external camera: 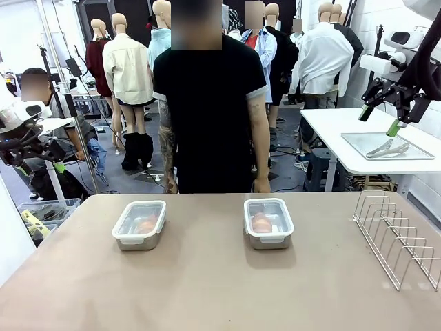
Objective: Place the bread in airtight containers.
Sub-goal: Release when the human grabs the Airtight Container lid.
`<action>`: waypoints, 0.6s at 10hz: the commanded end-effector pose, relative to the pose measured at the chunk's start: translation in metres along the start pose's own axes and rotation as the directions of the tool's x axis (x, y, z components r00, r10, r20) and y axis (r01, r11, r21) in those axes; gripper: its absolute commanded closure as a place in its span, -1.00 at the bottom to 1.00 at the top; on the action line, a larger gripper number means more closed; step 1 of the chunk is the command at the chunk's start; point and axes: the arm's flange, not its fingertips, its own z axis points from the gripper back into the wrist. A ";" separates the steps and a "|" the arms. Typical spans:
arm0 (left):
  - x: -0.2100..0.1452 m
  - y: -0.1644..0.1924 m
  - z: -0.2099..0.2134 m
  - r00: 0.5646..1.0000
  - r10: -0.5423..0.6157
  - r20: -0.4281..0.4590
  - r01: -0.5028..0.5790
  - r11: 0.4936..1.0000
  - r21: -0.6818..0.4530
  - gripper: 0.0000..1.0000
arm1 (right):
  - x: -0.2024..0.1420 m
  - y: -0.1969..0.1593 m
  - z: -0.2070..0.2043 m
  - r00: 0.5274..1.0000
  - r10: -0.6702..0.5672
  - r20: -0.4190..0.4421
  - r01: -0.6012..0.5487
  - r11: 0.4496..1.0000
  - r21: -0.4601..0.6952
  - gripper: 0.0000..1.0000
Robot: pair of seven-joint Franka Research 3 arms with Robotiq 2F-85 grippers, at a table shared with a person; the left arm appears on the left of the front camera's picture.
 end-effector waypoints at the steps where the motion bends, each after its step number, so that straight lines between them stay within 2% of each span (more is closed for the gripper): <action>1: 0.000 0.000 0.002 1.000 0.005 0.004 -0.005 1.000 0.002 -1.00 | 0.000 0.003 -0.004 1.000 -0.001 0.003 0.001 1.000 -0.004 -1.00; 6: 0.000 0.000 0.002 1.000 0.005 0.004 -0.005 1.000 0.002 -1.00 | 0.000 0.003 -0.004 1.000 -0.001 0.003 0.001 1.000 -0.004 -1.00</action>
